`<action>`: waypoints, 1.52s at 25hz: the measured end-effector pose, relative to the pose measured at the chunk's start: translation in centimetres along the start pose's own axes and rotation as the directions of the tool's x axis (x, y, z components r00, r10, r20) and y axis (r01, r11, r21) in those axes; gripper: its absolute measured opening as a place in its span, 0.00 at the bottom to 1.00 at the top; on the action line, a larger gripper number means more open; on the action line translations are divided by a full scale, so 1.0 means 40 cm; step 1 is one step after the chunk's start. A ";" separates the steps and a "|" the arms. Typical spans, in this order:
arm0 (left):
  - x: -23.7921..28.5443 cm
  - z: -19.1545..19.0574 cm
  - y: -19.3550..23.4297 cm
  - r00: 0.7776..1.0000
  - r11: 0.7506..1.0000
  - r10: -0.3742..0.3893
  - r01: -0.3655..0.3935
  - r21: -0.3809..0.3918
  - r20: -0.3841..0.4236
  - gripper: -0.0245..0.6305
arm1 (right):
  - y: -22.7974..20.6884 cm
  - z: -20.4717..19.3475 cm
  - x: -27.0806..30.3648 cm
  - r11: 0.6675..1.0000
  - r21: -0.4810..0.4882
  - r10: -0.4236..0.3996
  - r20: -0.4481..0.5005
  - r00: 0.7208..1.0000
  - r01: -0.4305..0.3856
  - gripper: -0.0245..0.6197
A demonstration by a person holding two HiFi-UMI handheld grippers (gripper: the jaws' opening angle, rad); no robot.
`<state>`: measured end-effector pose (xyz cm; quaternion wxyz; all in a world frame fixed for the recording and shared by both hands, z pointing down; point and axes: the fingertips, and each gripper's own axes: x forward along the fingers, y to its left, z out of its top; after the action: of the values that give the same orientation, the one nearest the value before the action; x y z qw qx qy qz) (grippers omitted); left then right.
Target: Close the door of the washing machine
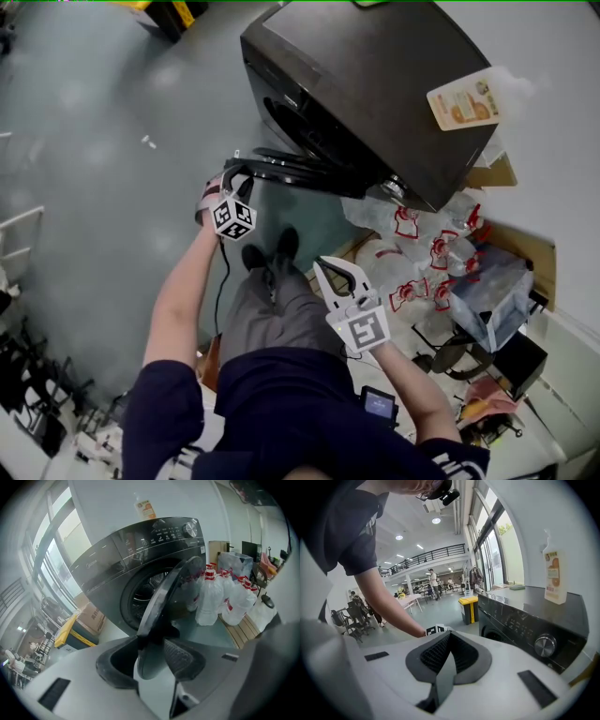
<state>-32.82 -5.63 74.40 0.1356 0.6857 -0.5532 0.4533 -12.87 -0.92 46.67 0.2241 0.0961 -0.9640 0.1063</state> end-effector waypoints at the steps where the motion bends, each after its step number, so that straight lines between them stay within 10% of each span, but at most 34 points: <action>1: 0.004 0.002 0.003 1.000 1.000 -0.003 0.003 0.005 -0.003 0.31 | -0.007 0.001 0.000 1.000 0.001 0.004 0.001 1.000 -0.004 0.07; 38: 0.140 0.113 0.151 0.958 0.959 -0.244 0.215 0.186 0.150 0.30 | -0.053 0.102 0.296 0.914 0.158 -0.375 -0.019 0.927 0.373 0.07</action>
<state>-36.15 -14.40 74.31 0.0810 0.7909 -0.4391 0.4186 -24.49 -5.59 48.78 0.2264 0.2965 -0.9176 0.1373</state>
